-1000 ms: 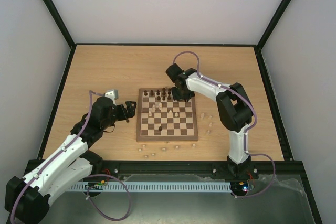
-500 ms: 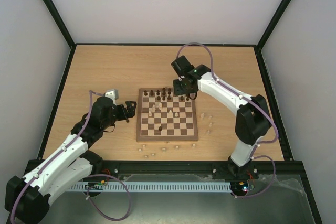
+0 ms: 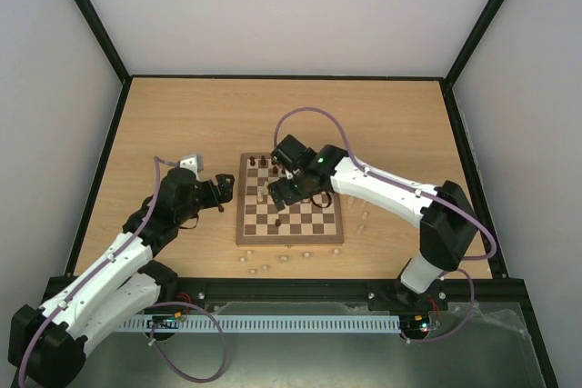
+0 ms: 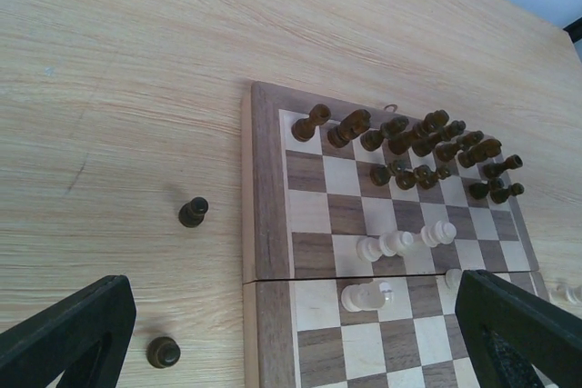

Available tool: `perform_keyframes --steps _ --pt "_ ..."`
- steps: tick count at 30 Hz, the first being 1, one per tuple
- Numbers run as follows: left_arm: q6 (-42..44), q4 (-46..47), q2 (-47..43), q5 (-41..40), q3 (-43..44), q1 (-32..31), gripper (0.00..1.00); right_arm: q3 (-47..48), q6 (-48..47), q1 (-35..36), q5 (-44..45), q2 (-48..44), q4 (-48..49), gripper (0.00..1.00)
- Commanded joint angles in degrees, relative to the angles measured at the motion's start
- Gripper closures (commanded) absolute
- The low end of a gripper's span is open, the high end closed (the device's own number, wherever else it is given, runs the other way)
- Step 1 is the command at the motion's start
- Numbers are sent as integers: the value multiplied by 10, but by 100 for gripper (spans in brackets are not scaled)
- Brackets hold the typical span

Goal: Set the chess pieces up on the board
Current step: Pick up the chess piece from the chessboard.

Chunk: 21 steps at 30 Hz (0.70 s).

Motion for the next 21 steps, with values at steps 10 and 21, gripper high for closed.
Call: perform_keyframes --steps 10,21 --pt "-17 -29 -31 -27 6 -1 1 0 27 89 13 73 0 12" --pt "-17 -37 -42 -28 4 -1 1 10 37 103 9 112 7 59"
